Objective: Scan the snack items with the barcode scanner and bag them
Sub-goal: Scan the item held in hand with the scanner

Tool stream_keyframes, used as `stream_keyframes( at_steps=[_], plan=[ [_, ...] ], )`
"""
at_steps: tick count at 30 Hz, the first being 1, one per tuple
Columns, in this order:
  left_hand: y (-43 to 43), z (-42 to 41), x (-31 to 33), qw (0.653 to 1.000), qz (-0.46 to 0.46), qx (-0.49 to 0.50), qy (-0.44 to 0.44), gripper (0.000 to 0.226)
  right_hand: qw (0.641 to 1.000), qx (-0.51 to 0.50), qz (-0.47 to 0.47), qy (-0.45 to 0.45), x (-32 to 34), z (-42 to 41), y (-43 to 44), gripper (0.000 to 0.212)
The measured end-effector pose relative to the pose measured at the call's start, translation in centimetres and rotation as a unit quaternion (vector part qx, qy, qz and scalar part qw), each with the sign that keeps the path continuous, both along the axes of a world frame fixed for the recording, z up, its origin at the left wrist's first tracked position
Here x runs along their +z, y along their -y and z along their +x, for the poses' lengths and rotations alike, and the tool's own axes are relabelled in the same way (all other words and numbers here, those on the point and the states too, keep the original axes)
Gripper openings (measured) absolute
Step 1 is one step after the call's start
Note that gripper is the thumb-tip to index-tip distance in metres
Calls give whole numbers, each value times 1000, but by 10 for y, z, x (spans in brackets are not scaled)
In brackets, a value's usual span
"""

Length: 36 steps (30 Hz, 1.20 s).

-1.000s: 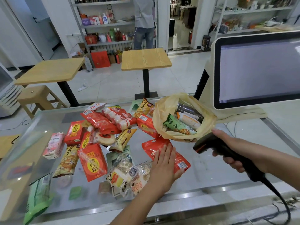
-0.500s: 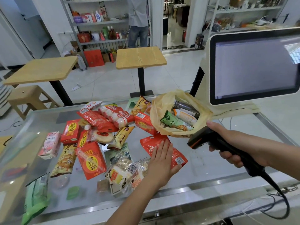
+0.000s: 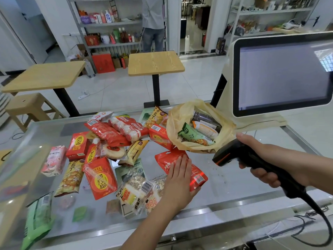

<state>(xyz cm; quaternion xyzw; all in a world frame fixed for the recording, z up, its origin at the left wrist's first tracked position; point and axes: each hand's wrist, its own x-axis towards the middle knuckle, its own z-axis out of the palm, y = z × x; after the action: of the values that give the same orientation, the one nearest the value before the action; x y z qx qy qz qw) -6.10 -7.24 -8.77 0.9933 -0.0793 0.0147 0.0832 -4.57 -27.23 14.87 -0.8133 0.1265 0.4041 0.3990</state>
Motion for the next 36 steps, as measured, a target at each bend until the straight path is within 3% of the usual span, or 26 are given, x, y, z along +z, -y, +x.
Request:
stream_keyframes(
  at_steps=[4, 8, 17, 24, 36],
  plan=[
    [8, -11, -3, 998, -27, -8, 62, 97, 1000, 7, 9, -11, 1, 0, 1, 82],
    [7, -20, -5, 987, -11, -87, 131, 74, 999, 19, 20, -16, -1, 2, 0, 87],
    [-5, -29, -16, 975, 67, -117, 178, 44, 999, 23, 27, -21, -3, 6, -1, 89],
    [-21, -41, -17, 979, 65, -149, 124, 56, 999, 22, 38, -25, 1, 10, -5, 90],
    [-19, -35, -12, 984, 67, -154, 54, 54, 999, 29, 6, -17, 7, 11, -12, 89]
  ],
)
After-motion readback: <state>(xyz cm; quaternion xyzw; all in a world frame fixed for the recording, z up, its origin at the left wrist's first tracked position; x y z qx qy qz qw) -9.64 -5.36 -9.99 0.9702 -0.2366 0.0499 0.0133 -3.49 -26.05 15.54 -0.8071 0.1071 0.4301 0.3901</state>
